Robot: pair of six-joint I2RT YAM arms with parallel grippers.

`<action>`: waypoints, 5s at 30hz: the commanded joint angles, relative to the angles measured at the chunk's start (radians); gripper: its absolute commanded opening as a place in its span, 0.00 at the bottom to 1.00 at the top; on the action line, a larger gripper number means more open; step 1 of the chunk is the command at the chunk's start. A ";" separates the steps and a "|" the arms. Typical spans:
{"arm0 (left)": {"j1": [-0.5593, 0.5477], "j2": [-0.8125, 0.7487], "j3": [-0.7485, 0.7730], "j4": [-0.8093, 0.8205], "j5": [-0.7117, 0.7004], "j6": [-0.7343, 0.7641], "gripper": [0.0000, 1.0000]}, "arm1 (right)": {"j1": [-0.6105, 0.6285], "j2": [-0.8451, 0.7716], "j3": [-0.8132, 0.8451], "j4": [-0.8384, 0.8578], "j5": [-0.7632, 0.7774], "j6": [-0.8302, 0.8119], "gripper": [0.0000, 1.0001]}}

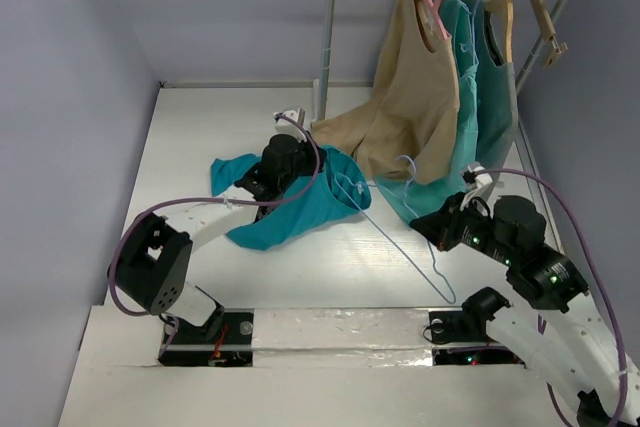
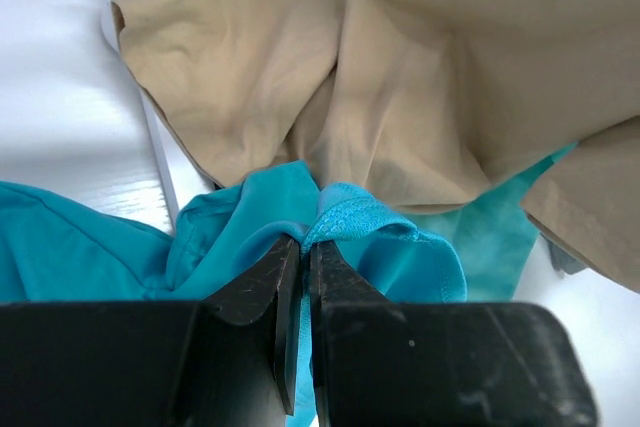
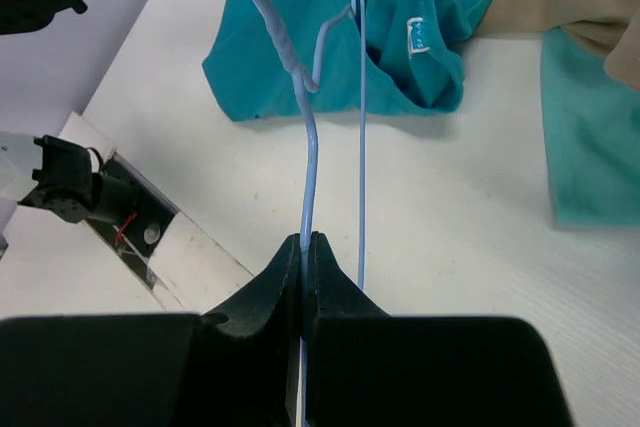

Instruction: Place the t-shirt on the hanger

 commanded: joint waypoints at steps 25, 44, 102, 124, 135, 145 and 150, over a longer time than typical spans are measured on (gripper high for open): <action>-0.033 -0.152 -0.014 -0.041 -0.145 0.018 0.00 | 0.217 0.173 0.065 0.337 0.350 -0.023 0.00; -0.085 -0.252 0.008 -0.055 -0.102 0.044 0.00 | 0.283 0.301 0.048 0.412 0.406 -0.016 0.00; -0.096 -0.479 0.201 -0.184 -0.251 -0.104 0.64 | 0.359 0.667 -0.282 1.880 0.488 -0.059 0.00; 0.033 -0.236 0.241 -0.002 0.051 -0.189 0.36 | 0.359 0.684 -0.233 1.796 0.457 -0.092 0.00; -0.070 -0.252 0.163 0.057 0.074 -0.212 0.44 | 0.359 0.735 -0.148 1.759 0.471 -0.139 0.00; -0.070 -0.252 0.105 0.139 0.088 -0.246 0.55 | 0.359 0.759 -0.125 1.728 0.434 -0.168 0.00; -0.070 -0.255 0.072 0.206 0.001 -0.253 0.52 | 0.359 0.772 -0.122 1.710 0.403 -0.173 0.00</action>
